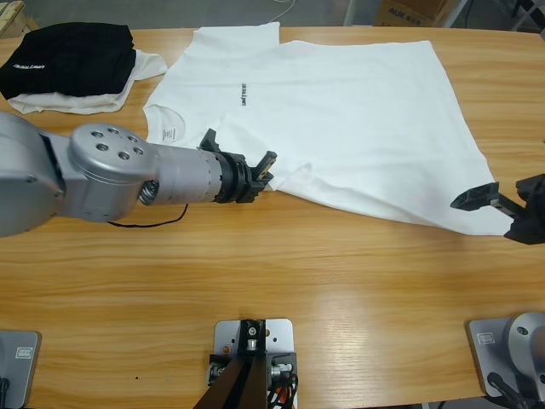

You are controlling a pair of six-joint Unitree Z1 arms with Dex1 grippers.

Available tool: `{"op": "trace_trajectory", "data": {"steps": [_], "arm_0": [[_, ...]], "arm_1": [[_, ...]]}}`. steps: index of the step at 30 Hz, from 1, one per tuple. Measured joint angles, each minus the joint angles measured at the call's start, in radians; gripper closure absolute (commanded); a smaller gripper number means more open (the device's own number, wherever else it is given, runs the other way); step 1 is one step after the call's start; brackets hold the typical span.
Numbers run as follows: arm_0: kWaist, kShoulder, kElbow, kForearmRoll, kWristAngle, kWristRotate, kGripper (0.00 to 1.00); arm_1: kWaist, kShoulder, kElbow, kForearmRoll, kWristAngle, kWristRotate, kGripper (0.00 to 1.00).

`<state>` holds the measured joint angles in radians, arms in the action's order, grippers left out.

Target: Fold clothes

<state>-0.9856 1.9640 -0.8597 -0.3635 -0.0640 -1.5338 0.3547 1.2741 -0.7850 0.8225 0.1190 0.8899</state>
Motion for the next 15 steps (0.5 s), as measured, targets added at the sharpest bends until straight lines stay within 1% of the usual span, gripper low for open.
{"op": "trace_trajectory", "data": {"steps": [2,4,8,10,12,15], "arm_0": [[0.0,-0.025,-0.012,0.051,0.0,0.005,1.0],[0.0,-0.046,-0.032,0.101,0.0,0.018,1.0],[0.0,-0.073,-0.087,0.178,0.0,0.037,1.0],[0.0,-0.075,-0.112,0.209,0.0,0.045,1.0],[0.0,-0.075,-0.134,0.234,0.0,0.048,1.0],[-0.001,-0.075,-0.16,0.265,0.0,0.049,1.0]], "arm_1": [[-0.055,-0.001,0.002,-0.007,-0.005,0.106,0.0],[-0.145,0.0,0.002,-0.011,-0.031,0.185,0.0],[-0.37,0.012,0.002,-0.013,-0.06,0.261,0.0],[-0.445,0.032,0.002,-0.014,-0.068,0.283,0.0],[-0.502,0.079,0.004,-0.015,-0.044,0.323,0.0],[-0.567,0.175,0.021,-0.043,0.042,0.399,0.0]]}}
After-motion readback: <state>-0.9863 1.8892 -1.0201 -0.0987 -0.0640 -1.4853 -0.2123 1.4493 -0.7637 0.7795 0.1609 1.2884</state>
